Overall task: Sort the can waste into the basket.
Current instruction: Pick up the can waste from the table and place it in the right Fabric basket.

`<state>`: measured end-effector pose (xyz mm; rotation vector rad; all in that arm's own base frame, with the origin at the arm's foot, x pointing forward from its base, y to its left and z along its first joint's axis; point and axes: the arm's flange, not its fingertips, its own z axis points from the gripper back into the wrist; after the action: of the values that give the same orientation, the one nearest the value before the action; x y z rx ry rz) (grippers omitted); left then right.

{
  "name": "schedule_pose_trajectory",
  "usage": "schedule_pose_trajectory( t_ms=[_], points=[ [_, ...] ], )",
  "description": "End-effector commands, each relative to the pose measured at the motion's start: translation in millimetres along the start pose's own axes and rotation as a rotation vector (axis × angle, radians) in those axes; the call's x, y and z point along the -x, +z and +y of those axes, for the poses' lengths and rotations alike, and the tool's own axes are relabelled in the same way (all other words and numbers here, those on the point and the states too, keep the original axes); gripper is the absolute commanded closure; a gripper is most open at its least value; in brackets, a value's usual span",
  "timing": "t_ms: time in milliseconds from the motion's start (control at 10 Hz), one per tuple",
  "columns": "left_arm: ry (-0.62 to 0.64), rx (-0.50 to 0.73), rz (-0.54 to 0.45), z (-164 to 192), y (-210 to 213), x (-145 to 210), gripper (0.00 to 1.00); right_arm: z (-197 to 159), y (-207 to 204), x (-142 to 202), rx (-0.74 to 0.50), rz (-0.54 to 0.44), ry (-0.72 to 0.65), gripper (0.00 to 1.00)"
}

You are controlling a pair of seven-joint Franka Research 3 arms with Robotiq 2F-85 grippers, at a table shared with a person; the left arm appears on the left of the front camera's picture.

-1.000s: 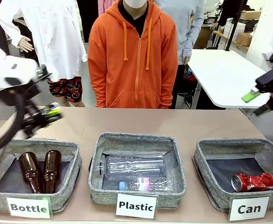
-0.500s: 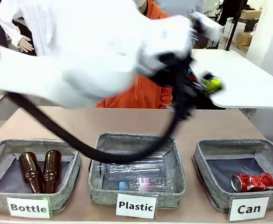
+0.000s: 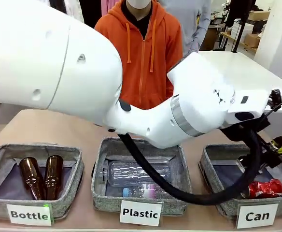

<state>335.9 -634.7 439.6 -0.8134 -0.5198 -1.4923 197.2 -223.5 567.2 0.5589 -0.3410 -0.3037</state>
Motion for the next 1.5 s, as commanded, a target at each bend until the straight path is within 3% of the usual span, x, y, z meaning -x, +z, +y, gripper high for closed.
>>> schedule_pose_trajectory(
  t_ms=[0, 200, 300, 400, 500, 1100, 1400],
  points=[
    [0.005, -0.016, 0.038, 2, 13, -15, 0.63, 7, 3, -8, 0.009, 0.015, 0.014, 0.00],
    [-0.016, -0.036, 0.051, 5, 14, -14, 0.63, 7, 3, -8, 0.009, 0.015, 0.014, 0.00],
    [-0.009, -0.040, 0.057, 5, 13, -11, 0.52, 7, 3, -8, 0.009, 0.015, 0.014, 0.00],
    [-0.021, -0.038, 0.064, 7, 14, -8, 0.06, 7, 3, -8, 0.009, 0.015, 0.014, 0.00],
    [-0.026, -0.040, 0.061, 10, 17, -8, 0.00, 7, 3, -8, 0.009, 0.015, 0.014, 0.00],
    [0.001, -0.028, 0.042, 13, 26, -1, 0.00, 7, 3, -8, 0.009, 0.015, 0.014, 0.00],
    [0.062, 0.022, 0.209, 13, 69, 4, 0.00, 15, -8, -13, -0.005, 0.032, 0.041, 0.00]
  ],
)
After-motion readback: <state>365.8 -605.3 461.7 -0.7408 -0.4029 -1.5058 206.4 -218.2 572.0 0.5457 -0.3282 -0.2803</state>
